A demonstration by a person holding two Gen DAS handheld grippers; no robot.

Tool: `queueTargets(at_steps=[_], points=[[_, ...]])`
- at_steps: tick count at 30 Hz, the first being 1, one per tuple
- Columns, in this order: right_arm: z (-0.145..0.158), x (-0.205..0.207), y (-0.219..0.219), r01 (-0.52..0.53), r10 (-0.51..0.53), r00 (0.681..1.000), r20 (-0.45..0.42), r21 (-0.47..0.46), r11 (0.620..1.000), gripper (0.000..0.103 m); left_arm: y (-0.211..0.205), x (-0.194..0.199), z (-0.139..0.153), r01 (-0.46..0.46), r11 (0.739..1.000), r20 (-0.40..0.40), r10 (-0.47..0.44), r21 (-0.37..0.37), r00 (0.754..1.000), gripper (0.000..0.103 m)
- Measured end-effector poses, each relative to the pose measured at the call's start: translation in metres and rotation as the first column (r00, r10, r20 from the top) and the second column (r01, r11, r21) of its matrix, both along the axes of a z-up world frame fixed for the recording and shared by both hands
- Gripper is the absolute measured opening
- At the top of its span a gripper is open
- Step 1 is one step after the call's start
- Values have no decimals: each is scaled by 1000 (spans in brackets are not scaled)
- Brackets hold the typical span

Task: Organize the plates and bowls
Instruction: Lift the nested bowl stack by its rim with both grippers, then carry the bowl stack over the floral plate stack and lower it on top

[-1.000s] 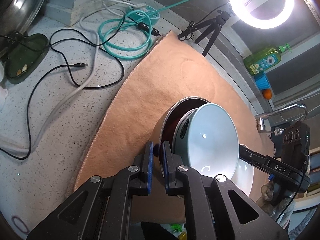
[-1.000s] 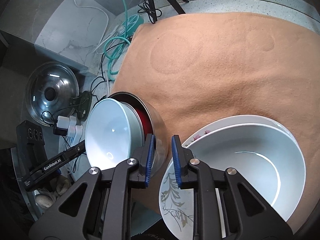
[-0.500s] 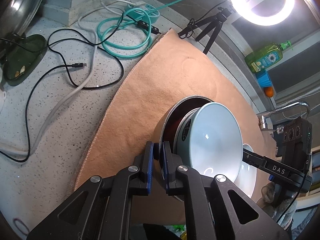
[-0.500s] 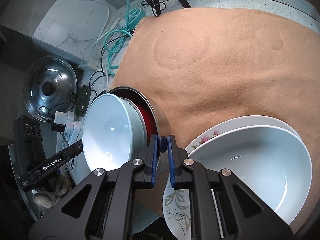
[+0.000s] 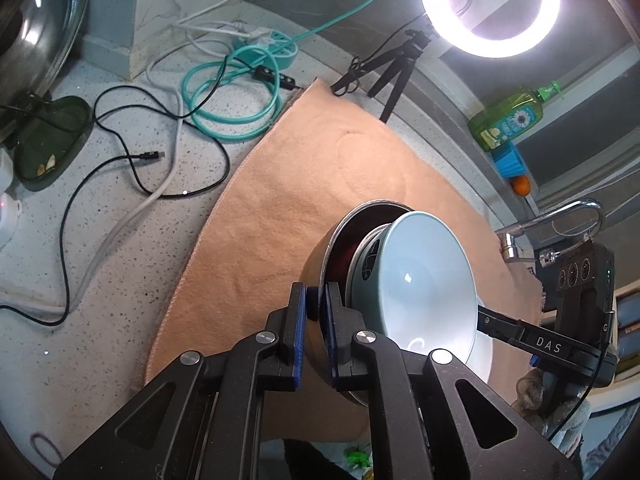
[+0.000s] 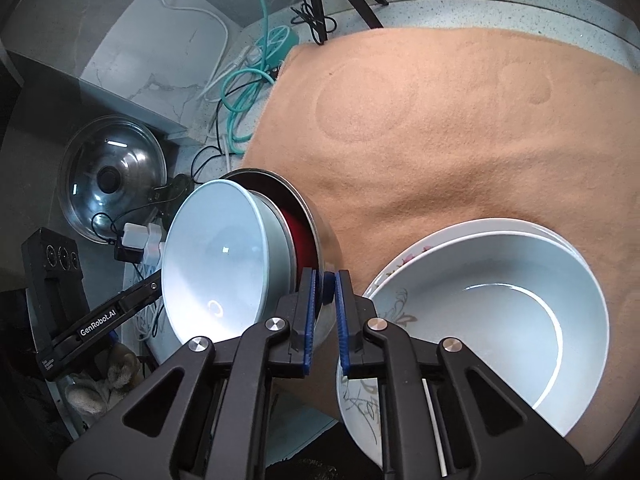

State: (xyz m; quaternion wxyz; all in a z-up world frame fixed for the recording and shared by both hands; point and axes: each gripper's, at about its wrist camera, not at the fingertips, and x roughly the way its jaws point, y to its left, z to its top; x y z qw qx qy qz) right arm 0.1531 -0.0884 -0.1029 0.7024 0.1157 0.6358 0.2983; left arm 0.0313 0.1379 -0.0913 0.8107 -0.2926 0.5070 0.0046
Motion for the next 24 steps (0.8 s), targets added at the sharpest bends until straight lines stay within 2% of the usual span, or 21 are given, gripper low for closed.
queueTargets(at_steps=[12, 18, 24], points=[[47, -14, -51, 52, -53, 996, 70, 13, 999, 10, -42, 4, 37, 94, 996, 81, -93, 2, 992, 8], [56, -23, -87, 107, -106, 991, 86, 0, 994, 10, -73, 10, 40, 163, 987, 85, -162, 4, 983, 8], [50, -27, -121, 161, -159, 984, 74, -19, 987, 10, -104, 19, 30, 233, 973, 59, -233, 9, 971, 8]])
